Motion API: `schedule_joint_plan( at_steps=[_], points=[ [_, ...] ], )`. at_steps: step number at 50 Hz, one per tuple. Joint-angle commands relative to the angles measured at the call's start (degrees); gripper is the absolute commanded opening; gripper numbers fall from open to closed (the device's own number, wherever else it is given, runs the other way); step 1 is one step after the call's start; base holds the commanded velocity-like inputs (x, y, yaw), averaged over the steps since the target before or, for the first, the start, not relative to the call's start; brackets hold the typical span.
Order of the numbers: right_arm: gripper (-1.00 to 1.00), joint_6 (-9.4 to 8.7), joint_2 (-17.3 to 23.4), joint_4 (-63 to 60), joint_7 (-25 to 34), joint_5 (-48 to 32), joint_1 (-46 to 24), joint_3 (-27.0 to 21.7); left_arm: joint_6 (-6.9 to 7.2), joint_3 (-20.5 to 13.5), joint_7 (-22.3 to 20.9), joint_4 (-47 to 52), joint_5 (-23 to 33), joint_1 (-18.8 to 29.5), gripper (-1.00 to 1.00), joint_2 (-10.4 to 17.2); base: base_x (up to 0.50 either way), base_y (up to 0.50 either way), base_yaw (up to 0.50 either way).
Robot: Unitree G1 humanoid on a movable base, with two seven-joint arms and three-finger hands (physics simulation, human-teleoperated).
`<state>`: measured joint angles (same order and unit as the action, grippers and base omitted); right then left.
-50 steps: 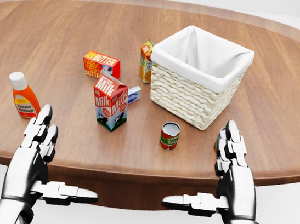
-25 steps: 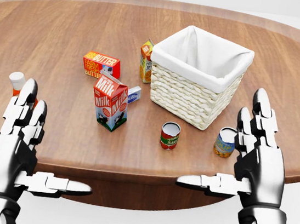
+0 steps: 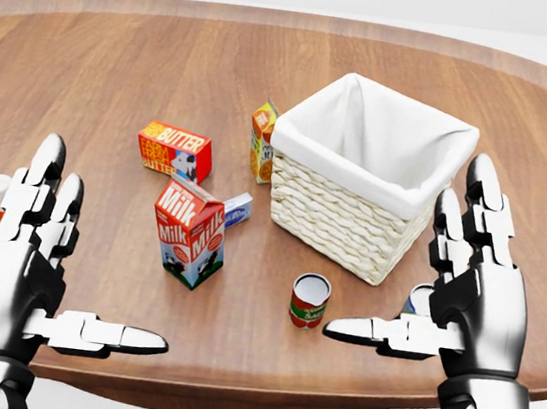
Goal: Pick up the tomato sauce, and put it in the basket.
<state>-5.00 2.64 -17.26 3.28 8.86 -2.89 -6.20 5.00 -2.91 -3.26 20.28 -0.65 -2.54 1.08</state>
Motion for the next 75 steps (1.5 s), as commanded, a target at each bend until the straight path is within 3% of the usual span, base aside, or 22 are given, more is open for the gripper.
schedule_joint_plan(
  at_steps=[1, 8, 31, 75],
  points=[
    [1.00, 0.00, -0.10, 0.20, 0.19, -0.61, 0.81, 0.41, 0.00, 0.12, -0.04, -0.60, 0.11, -0.20, 1.00, -0.01, 0.00, 0.00, 0.00],
    [1.00, 0.00, -0.15, -0.37, 0.45, -0.26, 1.02, 0.36, 0.00, 0.20, -0.04, -0.67, 0.13, -0.17, 1.00, -0.02, 0.00, -0.07, 0.00],
    [1.00, 0.00, -0.20, -0.97, 0.50, 0.09, 0.82, 0.02, 0.00, 0.50, -0.01, 0.34, 0.20, -0.38, 1.00, -0.13, 0.00, -0.50, 0.00],
    [1.00, 0.00, -0.15, -3.21, 1.34, 2.70, 1.59, -0.42, 0.00, 0.89, 0.02, -0.25, 0.40, -0.48, 1.00, -0.22, 0.02, -0.07, 0.00]
  ],
)
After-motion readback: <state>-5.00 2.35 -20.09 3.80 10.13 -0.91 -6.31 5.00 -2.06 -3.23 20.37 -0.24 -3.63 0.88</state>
